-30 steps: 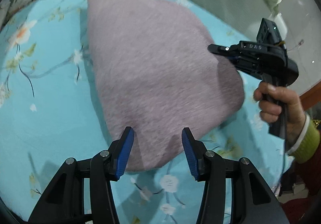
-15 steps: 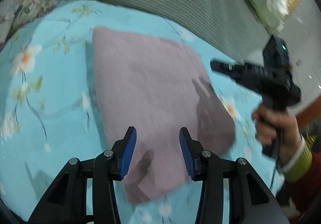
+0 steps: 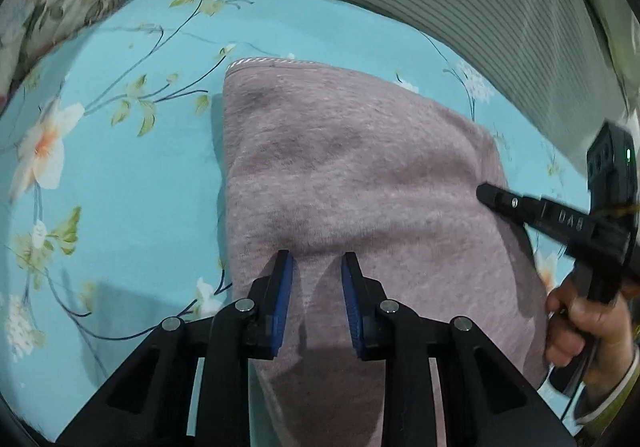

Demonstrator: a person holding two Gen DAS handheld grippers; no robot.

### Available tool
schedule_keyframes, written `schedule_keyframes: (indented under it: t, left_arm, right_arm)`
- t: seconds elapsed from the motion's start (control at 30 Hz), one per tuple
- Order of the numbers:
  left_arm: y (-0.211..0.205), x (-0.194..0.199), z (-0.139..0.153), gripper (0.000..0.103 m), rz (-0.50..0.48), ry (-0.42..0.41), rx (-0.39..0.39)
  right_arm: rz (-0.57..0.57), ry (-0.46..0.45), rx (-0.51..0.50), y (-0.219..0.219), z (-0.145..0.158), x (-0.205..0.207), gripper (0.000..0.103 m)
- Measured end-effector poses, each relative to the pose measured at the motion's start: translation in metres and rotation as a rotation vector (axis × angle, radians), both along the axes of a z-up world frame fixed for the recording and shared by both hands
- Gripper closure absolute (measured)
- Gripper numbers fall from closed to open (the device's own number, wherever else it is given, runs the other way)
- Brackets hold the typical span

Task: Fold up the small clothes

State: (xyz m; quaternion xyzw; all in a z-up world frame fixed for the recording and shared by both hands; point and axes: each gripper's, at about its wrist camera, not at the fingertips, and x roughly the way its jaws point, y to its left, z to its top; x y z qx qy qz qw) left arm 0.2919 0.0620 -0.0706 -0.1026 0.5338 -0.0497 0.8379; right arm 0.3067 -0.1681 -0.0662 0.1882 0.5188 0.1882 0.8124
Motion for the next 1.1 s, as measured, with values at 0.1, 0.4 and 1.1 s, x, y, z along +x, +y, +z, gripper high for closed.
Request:
schedule_keyframes:
  t: [0.1, 0.4, 1.1]
  left_arm:
    - [-0.004, -0.016, 0.013, 0.077, -0.015, -0.013, -0.016]
    - [-0.011, -0.117, 0.033, 0.079, -0.115, -0.024, -0.18]
    - [-0.045, -0.159, -0.016, 0.081, -0.166, 0.085, -0.062]
  right_arm:
    - [0.033, -0.019, 0.021, -0.003, 0.013, -0.021, 0.1]
    - [0.219, 0.011, 0.014, -0.003, 0.004, -0.135, 0.1]
    - [0.097, 0.094, -0.079, -0.024, -0.029, -0.161, 0.1]
